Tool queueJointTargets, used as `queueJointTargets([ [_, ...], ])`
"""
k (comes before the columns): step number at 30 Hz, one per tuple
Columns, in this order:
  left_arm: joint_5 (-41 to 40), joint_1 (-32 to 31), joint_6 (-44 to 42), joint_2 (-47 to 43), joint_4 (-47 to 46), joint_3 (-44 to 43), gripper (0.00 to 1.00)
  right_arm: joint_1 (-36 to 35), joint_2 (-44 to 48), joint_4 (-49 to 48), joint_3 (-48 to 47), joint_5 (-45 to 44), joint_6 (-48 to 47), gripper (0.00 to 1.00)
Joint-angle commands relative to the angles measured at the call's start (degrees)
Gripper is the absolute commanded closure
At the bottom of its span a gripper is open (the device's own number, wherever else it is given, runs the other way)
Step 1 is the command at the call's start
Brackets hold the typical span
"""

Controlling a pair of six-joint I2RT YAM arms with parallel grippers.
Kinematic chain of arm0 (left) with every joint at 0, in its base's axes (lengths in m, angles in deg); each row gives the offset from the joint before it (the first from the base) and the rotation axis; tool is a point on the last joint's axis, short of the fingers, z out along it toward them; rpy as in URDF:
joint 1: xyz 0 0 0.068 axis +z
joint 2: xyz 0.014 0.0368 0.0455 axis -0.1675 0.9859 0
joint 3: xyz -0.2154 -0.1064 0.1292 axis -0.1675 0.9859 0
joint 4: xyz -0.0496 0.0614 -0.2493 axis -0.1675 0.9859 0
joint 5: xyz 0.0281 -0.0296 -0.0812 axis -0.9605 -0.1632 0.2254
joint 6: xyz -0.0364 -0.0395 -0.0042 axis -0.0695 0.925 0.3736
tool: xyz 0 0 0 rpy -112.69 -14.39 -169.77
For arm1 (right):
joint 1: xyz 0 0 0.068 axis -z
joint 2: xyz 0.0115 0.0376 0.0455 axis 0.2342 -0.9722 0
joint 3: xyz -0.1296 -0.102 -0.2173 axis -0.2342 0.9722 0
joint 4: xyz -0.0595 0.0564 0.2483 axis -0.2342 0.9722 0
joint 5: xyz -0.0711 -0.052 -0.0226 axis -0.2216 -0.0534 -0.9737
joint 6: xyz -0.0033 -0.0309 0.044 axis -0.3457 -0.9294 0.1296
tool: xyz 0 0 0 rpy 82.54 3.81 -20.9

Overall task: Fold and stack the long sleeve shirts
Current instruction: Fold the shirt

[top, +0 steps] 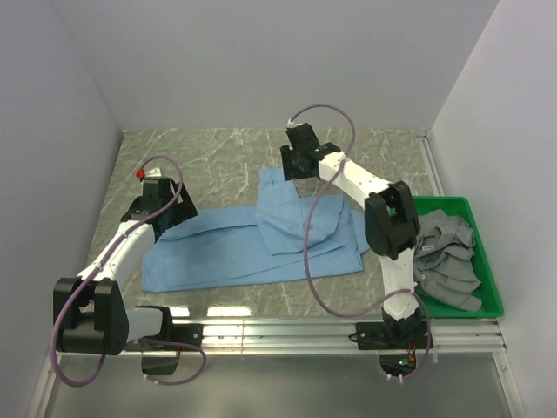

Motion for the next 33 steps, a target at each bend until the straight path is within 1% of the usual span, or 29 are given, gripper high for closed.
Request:
queueJointTargets([
  [1,0.62,-0.01,0.34,-1.87,-1.09,-1.5,0.01,0.86,-5.4,-1.31,-5.23,-1.6,3.48,0.46],
  [7,0.7,-0.01,0.25,-1.53,-1.01,-1.67,0.01,1.21,-11.21,0.01,-9.72,-1.78,4.8,0.46],
  [17,1.41,-0.01,0.25,-0.47,-1.09,-1.85,0.01,1.39,-14.74,0.36,-7.53,0.95,6.91,0.46],
  [21,1.41,-0.01,0.16,-0.3,-1.01,-1.85,0.01,1.3,-14.83,-0.34,-6.74,2.36,7.0,0.48],
  [24,1.76,-0.01,0.07,-0.21,-1.09,-1.85,0.01,1.22,-14.74,-0.6,-6.21,2.8,6.56,0.55],
  [25,1.76,-0.01,0.16,-0.21,-1.18,-2.02,0.01,1.3,-14.65,-0.78,-5.95,3.06,6.47,0.64],
  [27,2.11,-0.01,-0.1,-0.12,-1.27,-1.94,0.01,1.3,-14.13,-1.04,-5.59,4.28,5.95,0.78],
  [28,2.2,-0.01,-0.19,-0.03,-1.36,-1.94,0.01,1.22,-13.77,-1.74,-4.98,4.73,5.77,0.88],
  [31,4.65,-0.01,-0.89,-0.29,-1.97,-1.76,0.01,1.22,-12.54,-2.8,-4.62,7.45,4.02,1.0],
  [33,6.23,-0.01,-1.51,-0.82,-2.93,-1.58,0.01,1.3,-12.1,-2.28,-5.41,7.81,3.14,1.0],
])
